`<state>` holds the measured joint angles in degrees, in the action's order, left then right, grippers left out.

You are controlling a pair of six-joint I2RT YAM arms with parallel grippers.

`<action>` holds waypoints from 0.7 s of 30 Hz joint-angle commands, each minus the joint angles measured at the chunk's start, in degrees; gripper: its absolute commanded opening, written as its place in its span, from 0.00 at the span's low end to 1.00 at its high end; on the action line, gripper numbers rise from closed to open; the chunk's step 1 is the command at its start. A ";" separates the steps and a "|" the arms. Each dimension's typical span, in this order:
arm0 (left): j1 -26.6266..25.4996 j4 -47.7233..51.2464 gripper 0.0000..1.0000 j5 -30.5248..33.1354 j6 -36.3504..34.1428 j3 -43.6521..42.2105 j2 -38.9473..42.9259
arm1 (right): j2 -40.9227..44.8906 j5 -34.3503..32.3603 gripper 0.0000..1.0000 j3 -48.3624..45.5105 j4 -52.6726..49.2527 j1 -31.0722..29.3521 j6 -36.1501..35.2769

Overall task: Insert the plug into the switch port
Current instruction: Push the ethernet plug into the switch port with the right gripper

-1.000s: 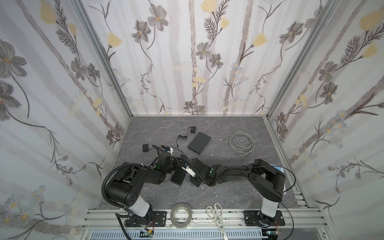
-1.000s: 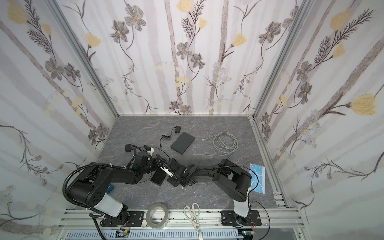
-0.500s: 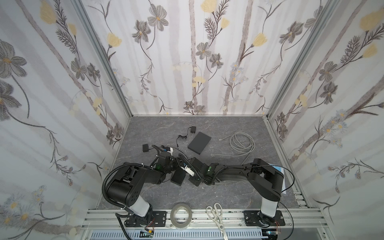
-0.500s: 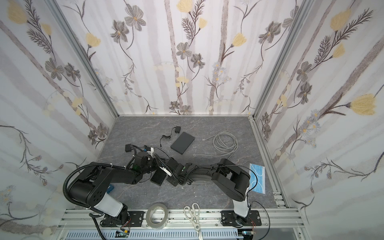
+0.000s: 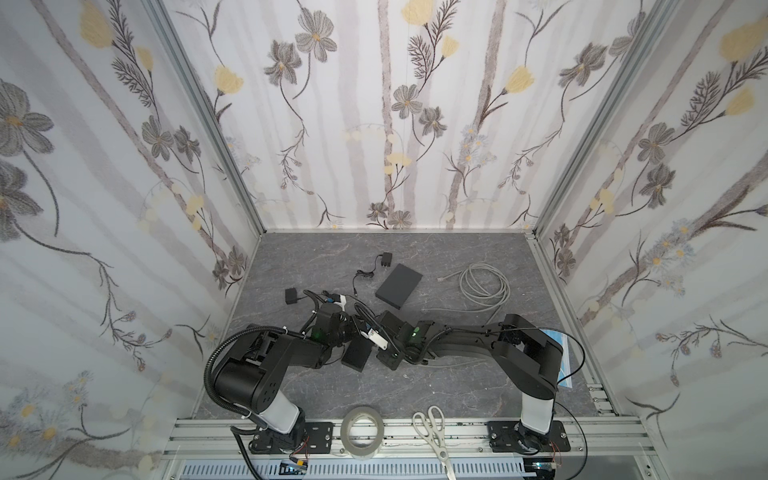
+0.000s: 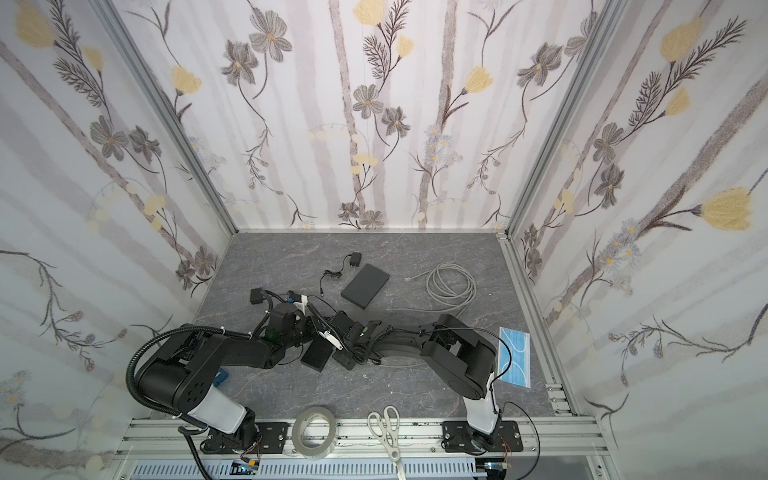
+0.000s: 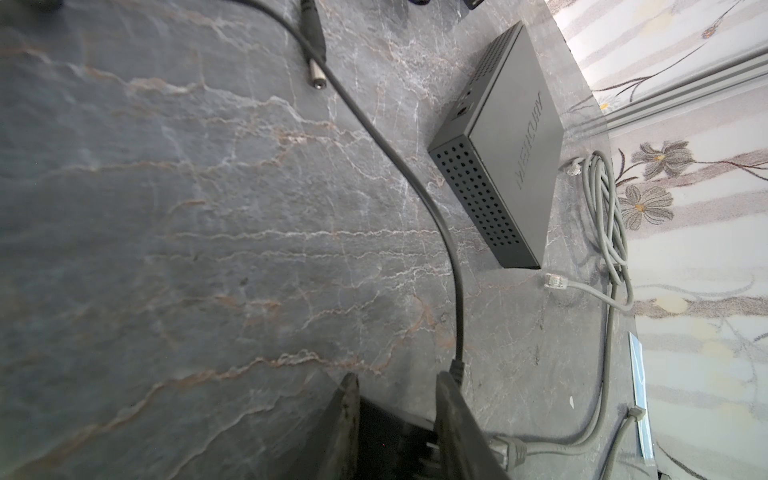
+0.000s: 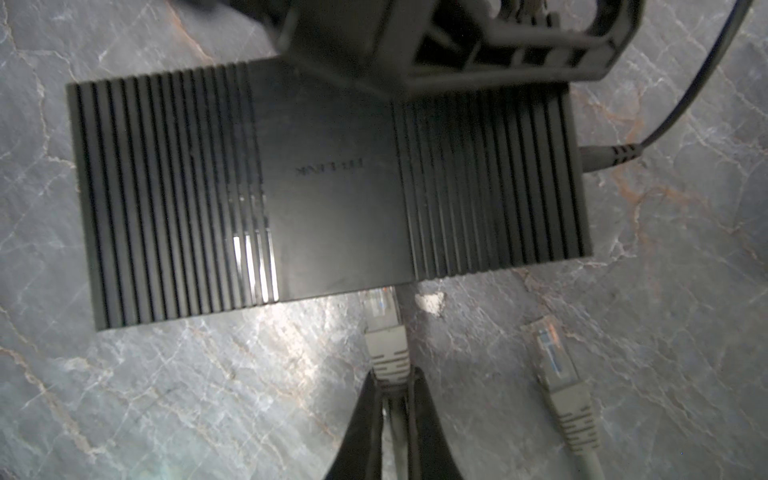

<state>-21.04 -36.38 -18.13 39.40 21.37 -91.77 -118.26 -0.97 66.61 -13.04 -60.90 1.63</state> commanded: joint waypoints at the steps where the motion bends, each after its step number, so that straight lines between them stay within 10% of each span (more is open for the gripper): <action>1: -0.32 19.08 0.31 -3.58 0.03 -1.21 -0.96 | -0.27 -6.83 0.00 2.01 13.72 0.70 0.52; 21: -0.39 17.78 0.31 -4.12 0.68 -1.33 -1.84 | -4.20 -3.64 0.00 9.40 15.49 1.21 1.64</action>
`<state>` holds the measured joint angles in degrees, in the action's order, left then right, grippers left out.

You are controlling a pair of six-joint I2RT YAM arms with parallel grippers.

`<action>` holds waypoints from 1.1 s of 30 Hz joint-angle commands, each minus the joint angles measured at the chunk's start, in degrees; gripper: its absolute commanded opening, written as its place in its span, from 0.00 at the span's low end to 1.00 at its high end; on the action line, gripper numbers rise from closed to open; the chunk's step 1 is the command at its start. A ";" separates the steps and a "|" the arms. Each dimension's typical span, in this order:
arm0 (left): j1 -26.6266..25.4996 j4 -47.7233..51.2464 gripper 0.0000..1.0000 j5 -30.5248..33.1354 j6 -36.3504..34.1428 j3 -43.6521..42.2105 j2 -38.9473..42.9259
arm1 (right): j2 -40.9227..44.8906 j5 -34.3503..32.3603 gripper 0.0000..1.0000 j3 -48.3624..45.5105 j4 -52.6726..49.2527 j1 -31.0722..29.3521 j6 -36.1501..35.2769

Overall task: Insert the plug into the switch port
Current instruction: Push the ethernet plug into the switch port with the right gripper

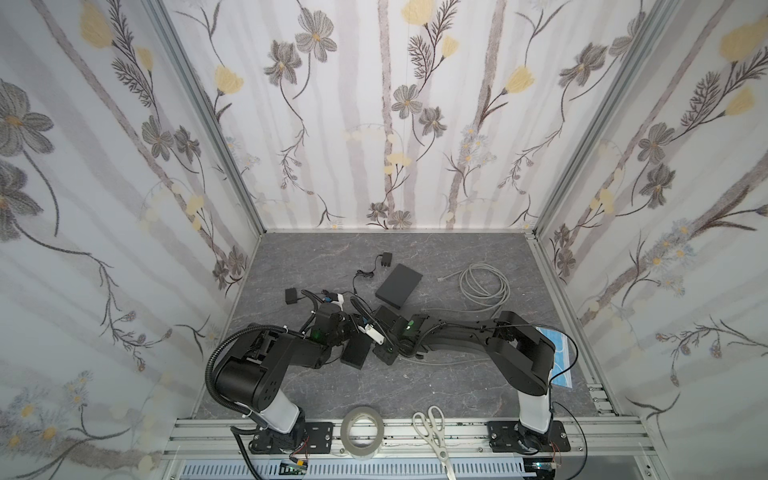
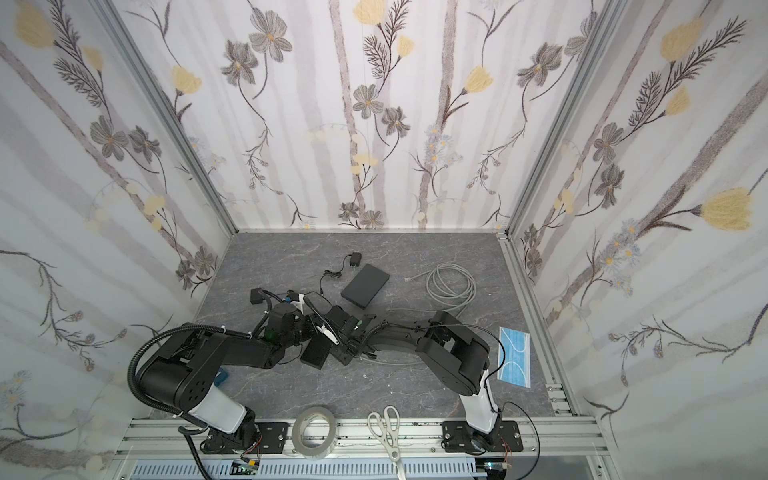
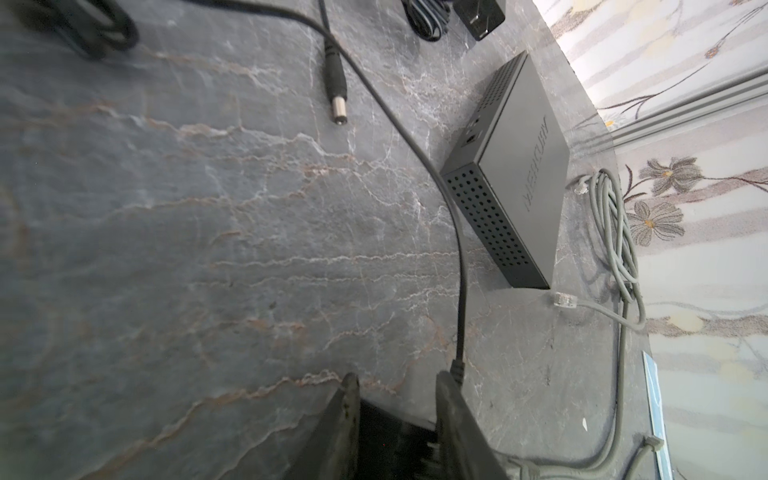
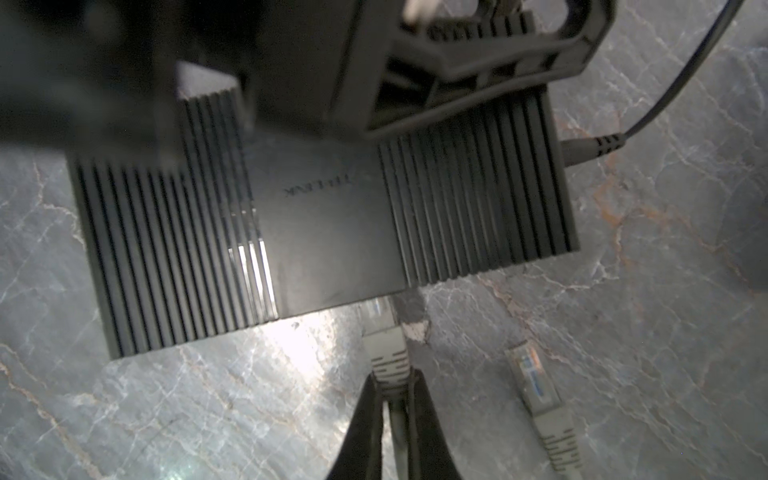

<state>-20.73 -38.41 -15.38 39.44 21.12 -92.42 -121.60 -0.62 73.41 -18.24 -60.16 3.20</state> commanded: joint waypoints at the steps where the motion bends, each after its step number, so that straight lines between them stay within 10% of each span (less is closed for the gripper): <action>1: -0.71 19.72 0.31 -6.98 0.68 -1.18 -1.23 | -1.31 -3.57 0.00 3.24 20.61 0.70 -0.02; 16: -2.16 17.06 0.31 -8.42 3.36 -1.79 -0.44 | -4.72 0.23 0.00 7.95 22.81 1.02 0.66; 33: 0.12 29.17 0.41 -5.58 -1.97 8.51 0.51 | 4.88 -4.48 0.00 -12.90 26.21 1.01 1.21</action>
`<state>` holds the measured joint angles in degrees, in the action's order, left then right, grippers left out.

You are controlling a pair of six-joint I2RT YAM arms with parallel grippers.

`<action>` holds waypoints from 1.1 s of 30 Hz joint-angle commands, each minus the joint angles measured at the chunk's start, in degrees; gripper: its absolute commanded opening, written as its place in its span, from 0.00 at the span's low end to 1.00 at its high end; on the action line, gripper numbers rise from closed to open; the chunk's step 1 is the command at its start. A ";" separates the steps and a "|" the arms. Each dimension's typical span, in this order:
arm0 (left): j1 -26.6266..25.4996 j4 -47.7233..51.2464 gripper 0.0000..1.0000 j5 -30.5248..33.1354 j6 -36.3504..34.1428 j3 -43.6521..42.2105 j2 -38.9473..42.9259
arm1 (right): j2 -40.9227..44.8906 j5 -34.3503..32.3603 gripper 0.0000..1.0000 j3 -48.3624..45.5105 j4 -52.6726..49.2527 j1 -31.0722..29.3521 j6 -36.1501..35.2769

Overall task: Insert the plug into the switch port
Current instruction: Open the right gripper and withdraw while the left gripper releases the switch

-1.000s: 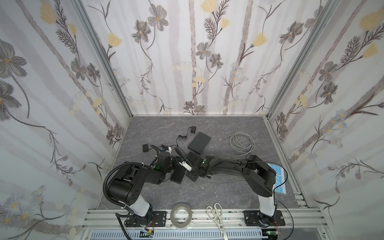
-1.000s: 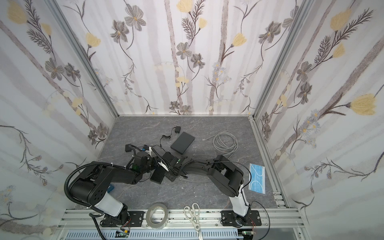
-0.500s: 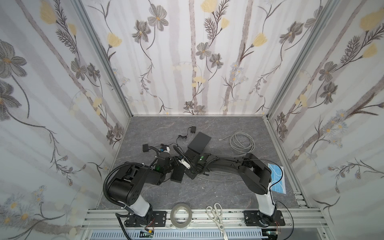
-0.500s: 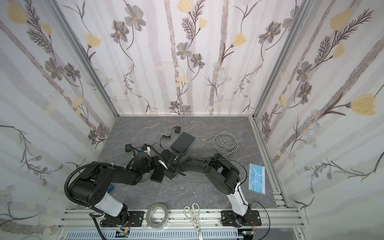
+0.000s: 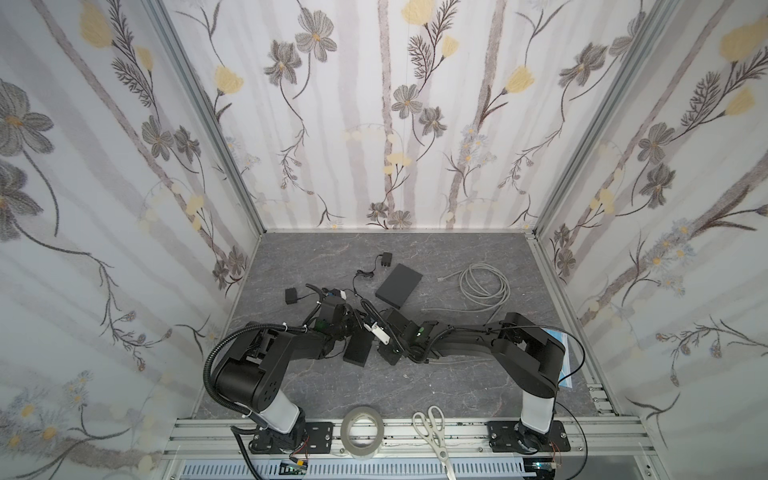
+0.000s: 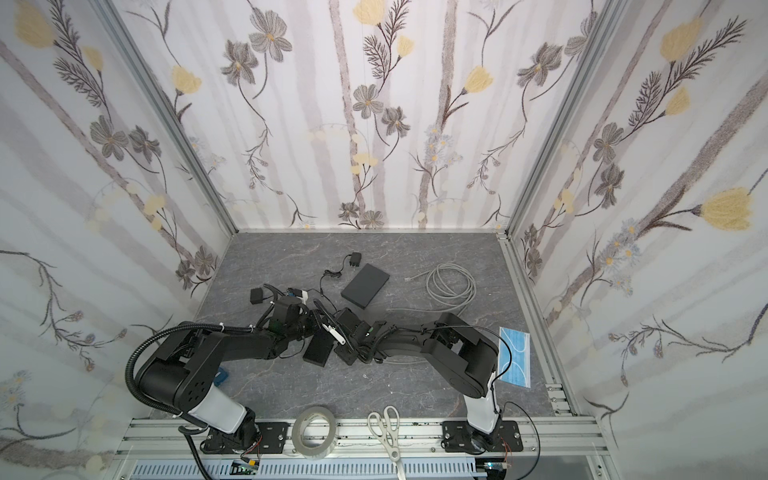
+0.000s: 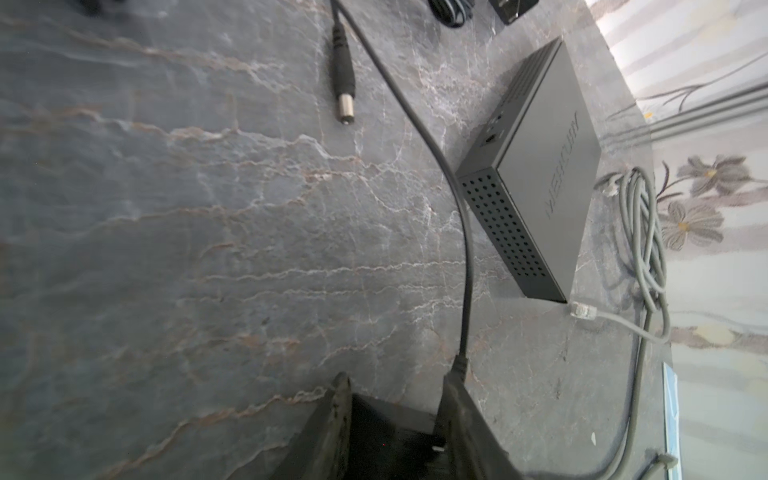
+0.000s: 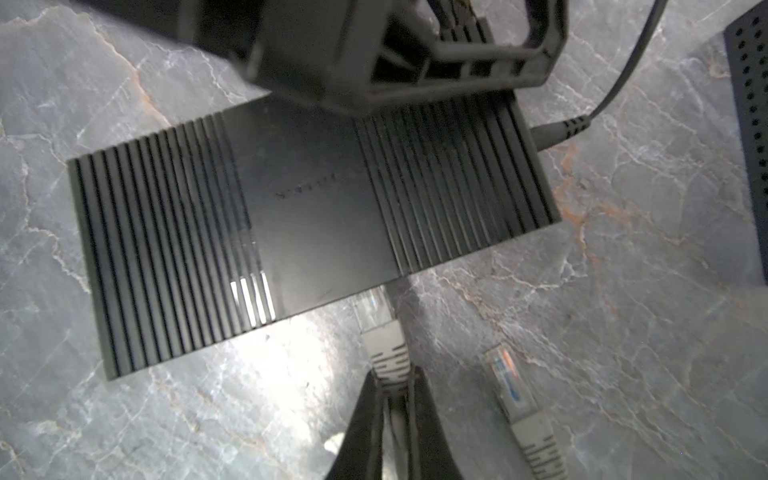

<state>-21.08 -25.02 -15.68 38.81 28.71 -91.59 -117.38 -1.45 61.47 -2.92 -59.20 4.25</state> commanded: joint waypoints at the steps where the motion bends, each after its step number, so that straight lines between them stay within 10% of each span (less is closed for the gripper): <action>1: 0.88 16.55 0.42 -4.96 -1.69 1.44 0.00 | 0.66 -3.36 0.01 -1.20 10.70 0.11 0.08; 15: 0.98 22.90 0.50 9.12 -9.01 2.08 14.22 | 2.29 -0.18 0.16 -5.69 11.48 -0.19 0.51; 33: -1.79 12.84 0.60 5.84 -11.15 -4.27 23.99 | 14.36 -2.33 0.24 -10.49 11.08 -0.13 3.52</action>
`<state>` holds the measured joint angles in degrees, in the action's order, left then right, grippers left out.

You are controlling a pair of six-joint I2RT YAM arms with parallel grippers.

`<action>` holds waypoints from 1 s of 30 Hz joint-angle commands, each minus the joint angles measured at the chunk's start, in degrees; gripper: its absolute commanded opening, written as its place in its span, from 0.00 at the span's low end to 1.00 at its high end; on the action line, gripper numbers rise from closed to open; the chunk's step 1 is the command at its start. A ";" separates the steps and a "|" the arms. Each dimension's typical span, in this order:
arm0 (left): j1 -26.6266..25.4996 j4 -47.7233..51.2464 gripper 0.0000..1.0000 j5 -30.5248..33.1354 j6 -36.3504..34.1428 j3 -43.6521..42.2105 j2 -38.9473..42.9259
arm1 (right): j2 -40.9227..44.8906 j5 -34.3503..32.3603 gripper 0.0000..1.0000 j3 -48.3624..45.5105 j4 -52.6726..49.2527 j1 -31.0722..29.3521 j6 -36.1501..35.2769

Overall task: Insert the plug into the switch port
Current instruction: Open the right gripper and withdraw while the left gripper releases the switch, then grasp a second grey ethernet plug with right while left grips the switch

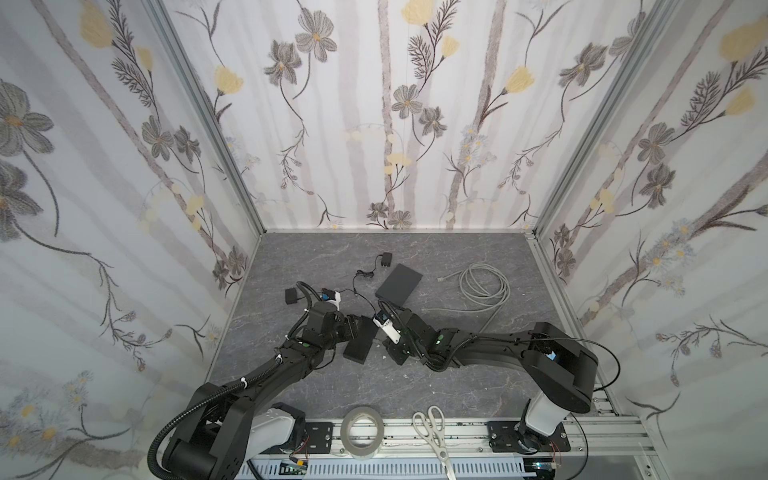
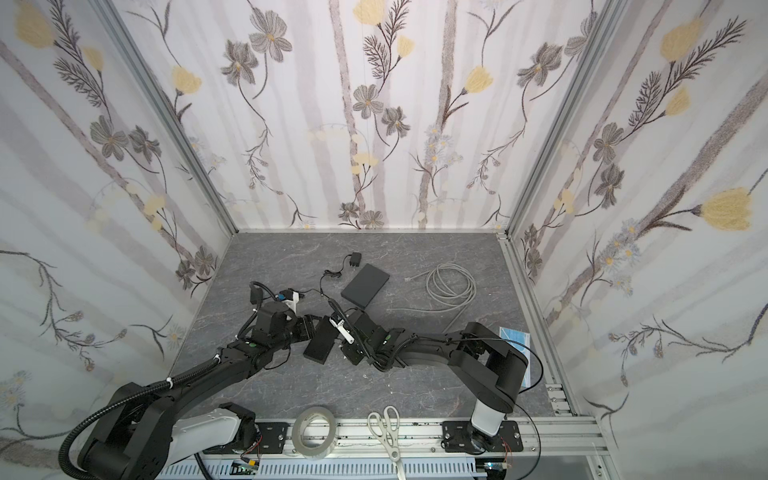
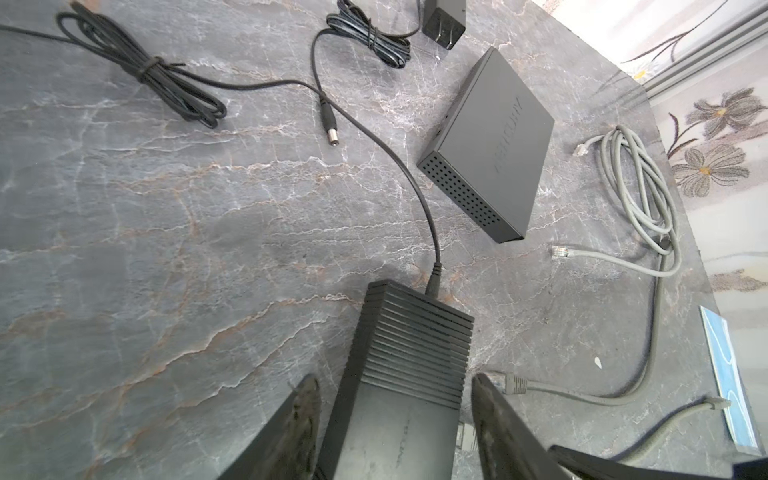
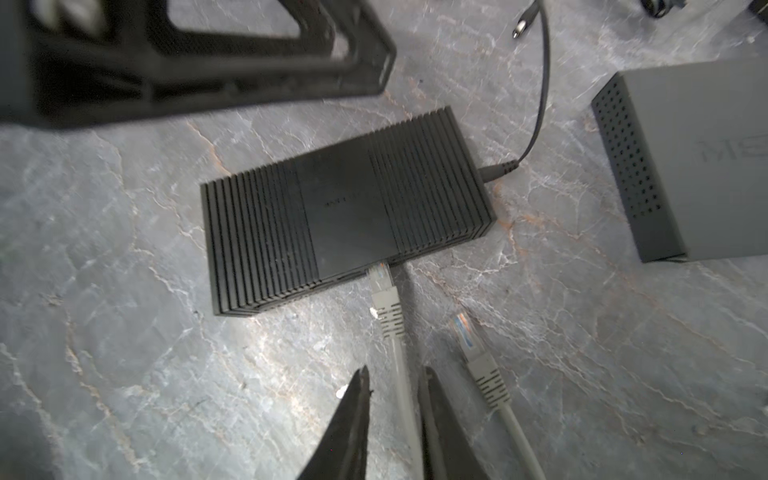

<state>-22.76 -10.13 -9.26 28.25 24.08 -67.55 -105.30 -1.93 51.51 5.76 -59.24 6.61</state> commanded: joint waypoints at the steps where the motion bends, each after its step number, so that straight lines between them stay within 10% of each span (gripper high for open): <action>1: -0.26 -2.09 0.60 -0.66 -0.56 0.37 -0.04 | 3.26 -2.37 0.24 -0.82 2.18 -0.08 1.12; 30: -0.53 -1.28 0.64 -4.23 -0.34 2.82 -2.29 | -4.28 -2.99 0.27 3.05 -12.52 5.89 -8.50</action>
<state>-23.27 -10.46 -12.27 28.25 26.13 -69.06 -108.38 -5.72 53.43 -6.63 -53.34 -0.58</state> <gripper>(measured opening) 0.642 0.274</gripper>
